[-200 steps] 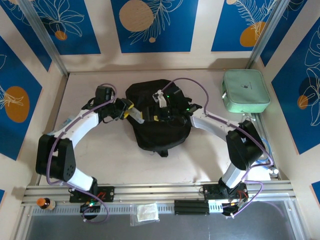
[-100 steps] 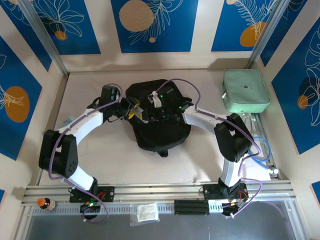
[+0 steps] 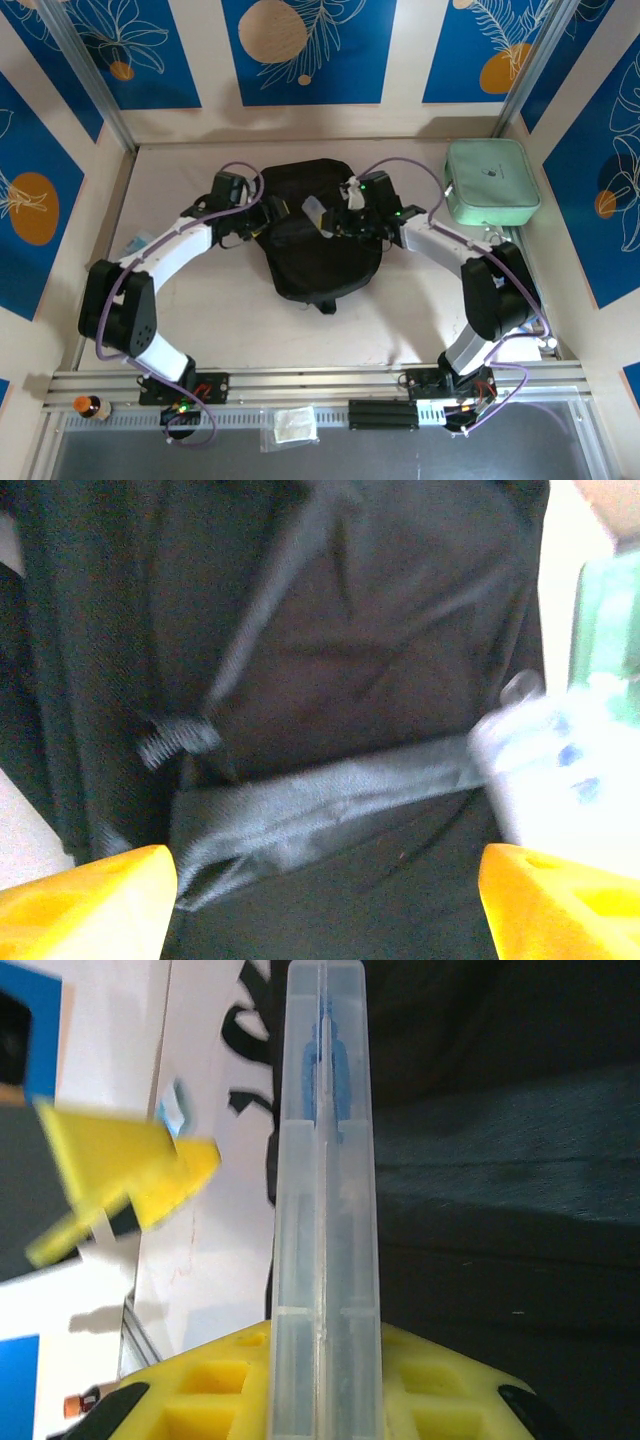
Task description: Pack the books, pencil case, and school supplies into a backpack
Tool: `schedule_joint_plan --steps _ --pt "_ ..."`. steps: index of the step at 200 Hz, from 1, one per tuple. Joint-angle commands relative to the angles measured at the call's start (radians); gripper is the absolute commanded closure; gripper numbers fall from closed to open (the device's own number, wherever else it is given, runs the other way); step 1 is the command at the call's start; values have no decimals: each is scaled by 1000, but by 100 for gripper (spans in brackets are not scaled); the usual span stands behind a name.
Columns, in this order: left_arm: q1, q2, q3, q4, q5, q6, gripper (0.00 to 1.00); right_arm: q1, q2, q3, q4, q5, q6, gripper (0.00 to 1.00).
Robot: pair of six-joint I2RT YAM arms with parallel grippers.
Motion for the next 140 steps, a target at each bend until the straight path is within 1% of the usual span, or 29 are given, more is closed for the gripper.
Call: schedule_joint_plan --steps 1,23,44,61,88,111,140 --pt "-83 35 -35 -41 -62 52 23 -57 -50 0 -86 4 34 88" --pt "-159 41 -76 20 -89 5 25 -100 -48 31 -146 -10 49 88" --pt "-229 73 -70 91 -80 -23 26 -124 -18 94 -217 -29 66 88" --pt "-282 136 -33 123 -64 -29 26 -135 17 150 -267 -51 83 89" --pt "-355 257 48 183 -10 -42 28 -143 63 215 -314 -67 109 88" --pt "-375 277 93 204 -22 -32 28 -150 117 285 -382 -87 135 89" --pt "-364 191 63 185 -88 7 28 -155 164 332 -412 -106 167 89"
